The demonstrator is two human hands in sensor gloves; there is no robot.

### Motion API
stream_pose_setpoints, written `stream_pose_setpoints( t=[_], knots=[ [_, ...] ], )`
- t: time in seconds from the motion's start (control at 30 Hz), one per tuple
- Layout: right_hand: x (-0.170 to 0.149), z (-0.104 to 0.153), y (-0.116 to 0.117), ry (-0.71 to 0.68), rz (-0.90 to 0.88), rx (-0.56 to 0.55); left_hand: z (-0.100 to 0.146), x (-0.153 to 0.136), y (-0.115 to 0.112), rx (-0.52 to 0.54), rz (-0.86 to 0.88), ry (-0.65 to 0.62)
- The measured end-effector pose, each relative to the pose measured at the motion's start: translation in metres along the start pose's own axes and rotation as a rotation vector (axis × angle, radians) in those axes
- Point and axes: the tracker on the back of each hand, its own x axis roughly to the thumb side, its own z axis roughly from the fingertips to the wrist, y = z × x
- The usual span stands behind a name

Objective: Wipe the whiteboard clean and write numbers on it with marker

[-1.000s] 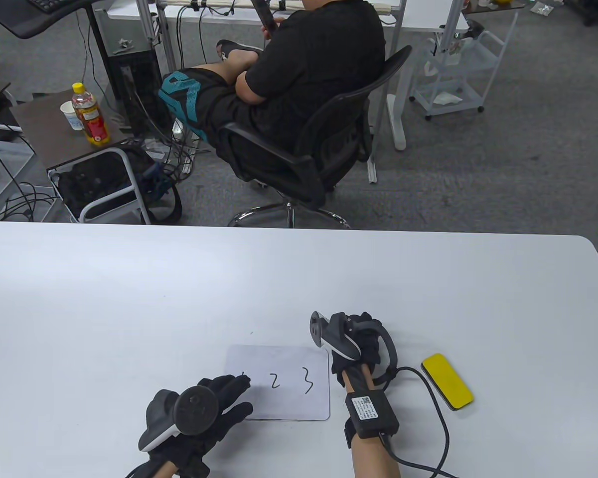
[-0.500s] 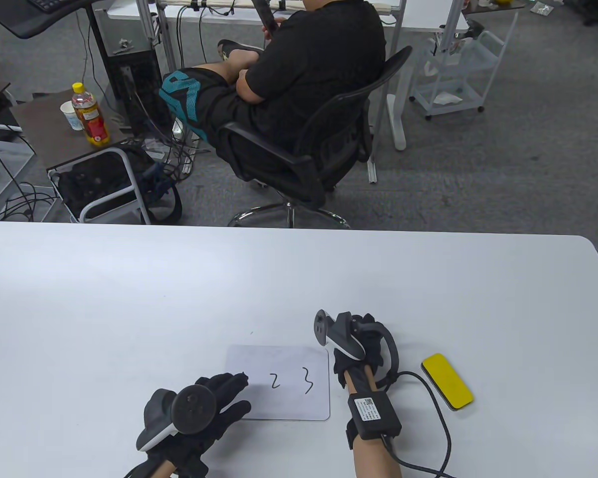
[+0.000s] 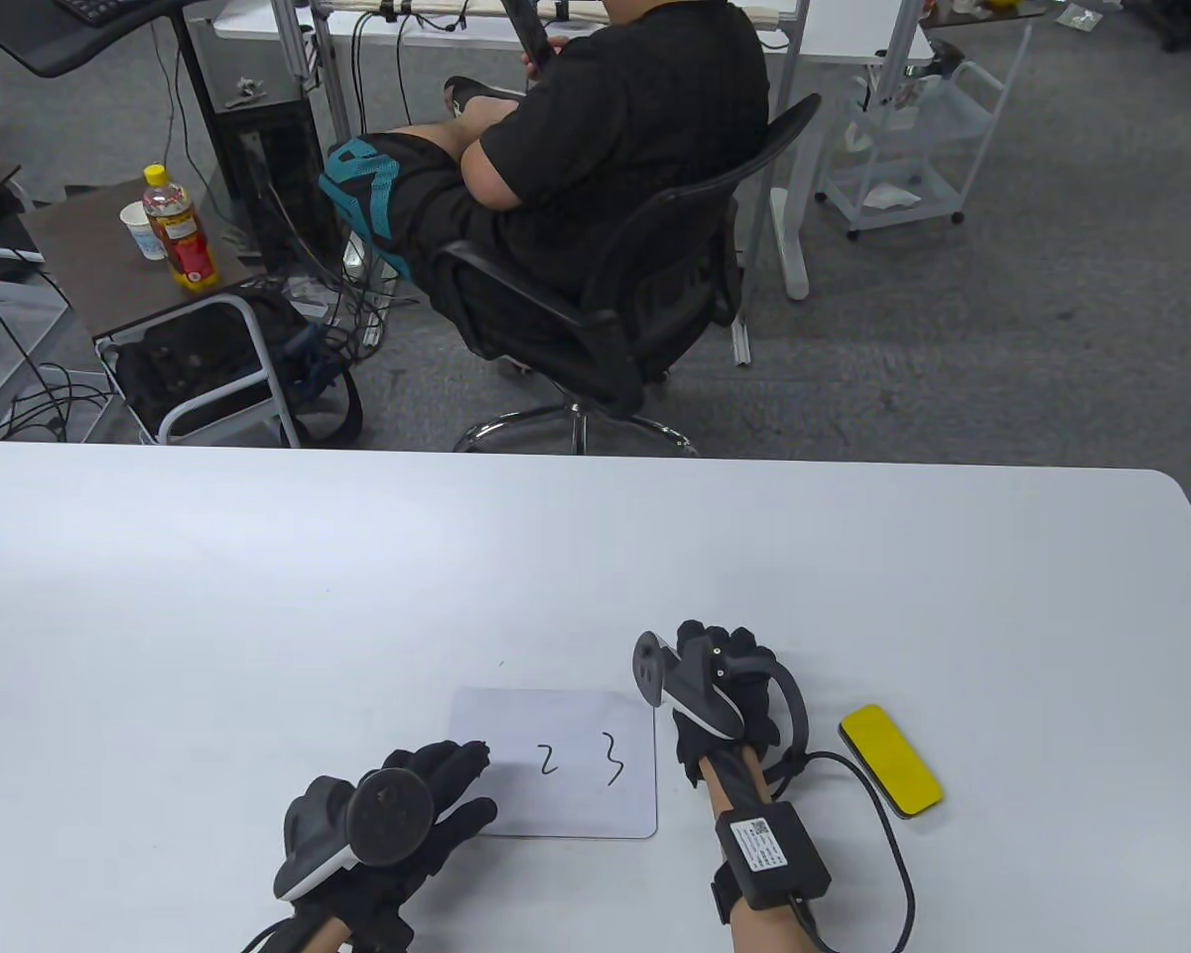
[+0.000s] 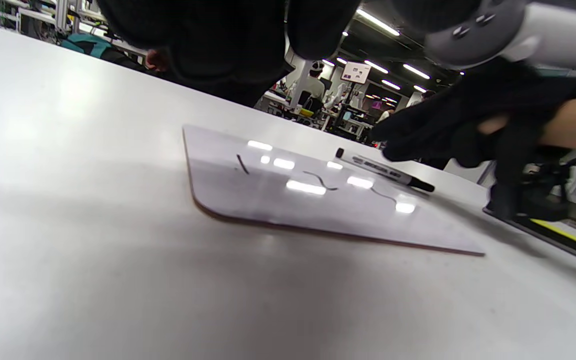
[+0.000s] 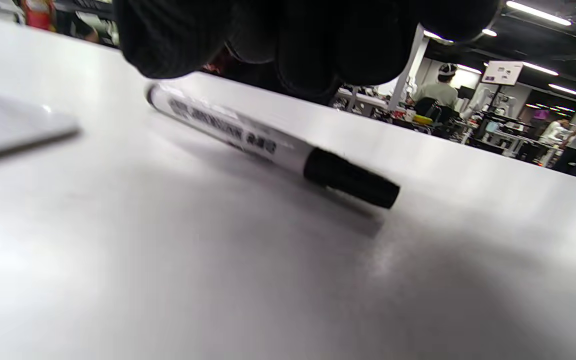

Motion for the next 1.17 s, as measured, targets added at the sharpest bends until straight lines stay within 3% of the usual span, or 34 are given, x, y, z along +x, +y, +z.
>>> stream_pose_setpoints(
  t=[0.3, 0.57, 0.73, 0.9, 1.17],
  knots=[
    [-0.004, 0.089, -0.034, -0.134, -0.200, -0.178, 0.003, 0.009, -0.003, 0.073, -0.156, 0.026],
    [0.018, 0.131, -0.028, -0.215, -0.222, -0.277, 0.006, 0.018, -0.005, 0.168, -0.350, 0.052],
    [0.028, 0.135, -0.009, -0.202, -0.080, -0.139, 0.002, 0.018, -0.013, 0.087, -0.428, 0.093],
    [0.030, 0.137, 0.004, -0.210, -0.036, 0.000, 0.001, 0.017, -0.014, 0.076, -0.447, 0.105],
    [0.037, 0.137, 0.008, -0.234, -0.032, 0.042, 0.002, 0.019, -0.014, 0.065, -0.455, 0.107]
  ],
)
